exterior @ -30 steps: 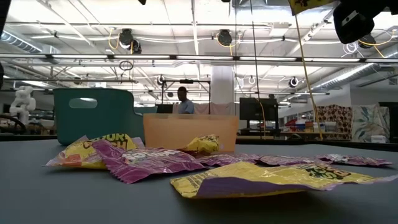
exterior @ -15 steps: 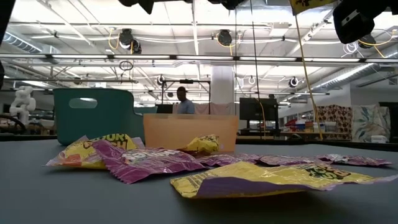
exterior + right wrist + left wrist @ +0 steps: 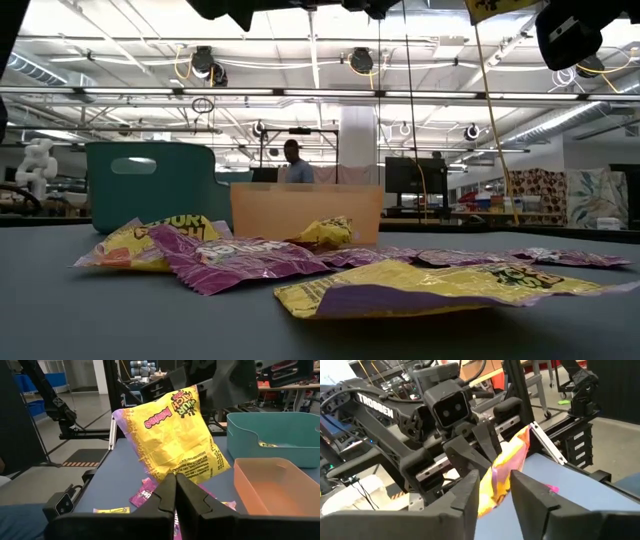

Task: Sort candy
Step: Put the yellow candy into the green bin

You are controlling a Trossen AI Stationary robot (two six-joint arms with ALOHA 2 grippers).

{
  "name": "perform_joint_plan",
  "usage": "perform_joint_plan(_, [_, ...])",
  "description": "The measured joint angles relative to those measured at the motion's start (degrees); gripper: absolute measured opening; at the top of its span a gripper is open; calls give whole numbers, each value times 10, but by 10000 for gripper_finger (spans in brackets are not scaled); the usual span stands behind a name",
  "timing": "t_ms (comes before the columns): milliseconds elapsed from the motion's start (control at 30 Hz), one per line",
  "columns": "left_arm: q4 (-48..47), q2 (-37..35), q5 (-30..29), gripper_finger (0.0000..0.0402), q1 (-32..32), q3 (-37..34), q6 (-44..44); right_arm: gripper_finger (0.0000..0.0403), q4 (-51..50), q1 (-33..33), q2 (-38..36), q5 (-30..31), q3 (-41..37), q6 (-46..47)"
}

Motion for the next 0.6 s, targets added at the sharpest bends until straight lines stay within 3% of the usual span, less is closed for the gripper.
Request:
perform_joint_plan(267, [1,0,44,10,0,0,10,0,-1,0,0,10,0,7])
perform_joint_plan(433, [-22,-7,47,5,6,0,-13,16,-3,0,0,31,0,9])
perform_joint_plan(600, [-116,-51,46,3,28,0,-31,70,-33,0,0,72,0,39])
